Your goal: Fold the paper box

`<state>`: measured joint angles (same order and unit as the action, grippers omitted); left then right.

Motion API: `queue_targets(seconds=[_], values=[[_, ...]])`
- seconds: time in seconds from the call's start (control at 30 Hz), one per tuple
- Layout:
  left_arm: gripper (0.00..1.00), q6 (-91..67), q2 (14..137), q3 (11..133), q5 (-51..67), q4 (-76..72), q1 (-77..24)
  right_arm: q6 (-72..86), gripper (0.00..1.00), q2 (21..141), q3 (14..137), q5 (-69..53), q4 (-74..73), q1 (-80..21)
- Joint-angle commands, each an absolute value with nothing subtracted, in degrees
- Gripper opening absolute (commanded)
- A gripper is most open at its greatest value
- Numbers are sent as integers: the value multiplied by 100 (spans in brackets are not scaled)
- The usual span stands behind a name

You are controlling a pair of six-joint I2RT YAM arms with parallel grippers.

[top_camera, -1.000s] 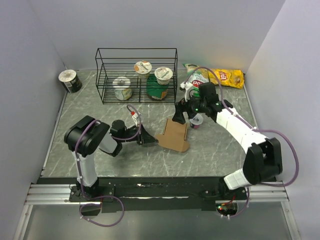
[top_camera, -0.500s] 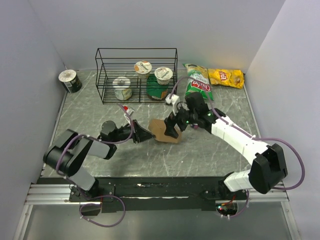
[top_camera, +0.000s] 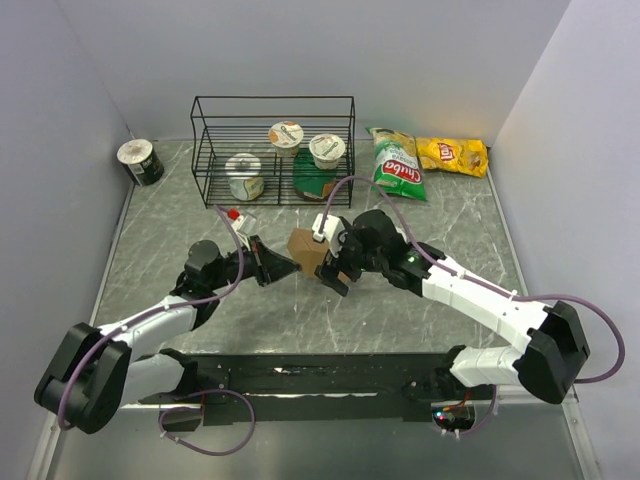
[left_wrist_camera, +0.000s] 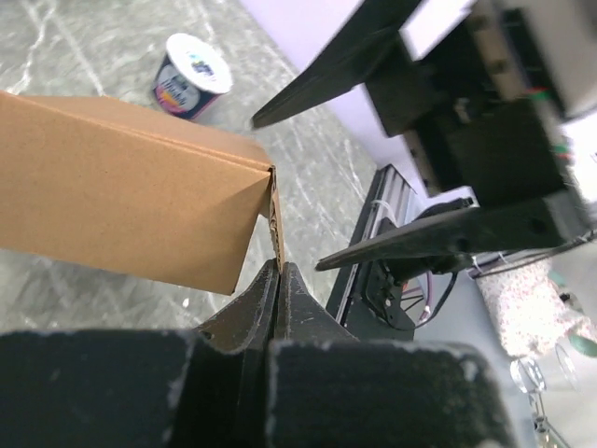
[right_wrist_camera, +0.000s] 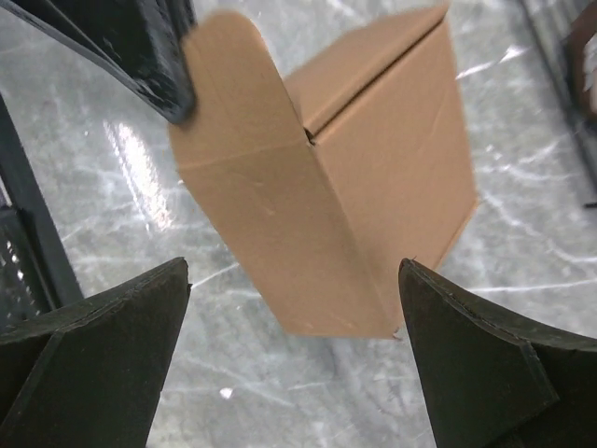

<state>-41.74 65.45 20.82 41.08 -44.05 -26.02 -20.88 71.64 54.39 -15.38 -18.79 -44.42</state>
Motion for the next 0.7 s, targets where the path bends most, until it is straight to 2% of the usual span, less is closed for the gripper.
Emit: queue_targets(seconds=[0.0,0.23,0.43,0.67], values=[[1,-4183,6294,2118,3841,-4008,-2584,-2250,100,7031,5467,-994,-1293,-4745],[1,-4438,5898,2153,3551,-3718,-2584,-2285,100,7163,5291,-282,-968,-5326],[1,-4482,5757,2188,3630,-3410,-2584,-2338,100,7163,4870,693,-89,-5581],[1,-4491,5502,2250,3577,-3050,-2584,-2628,100,7216,4746,853,421,-5669]])
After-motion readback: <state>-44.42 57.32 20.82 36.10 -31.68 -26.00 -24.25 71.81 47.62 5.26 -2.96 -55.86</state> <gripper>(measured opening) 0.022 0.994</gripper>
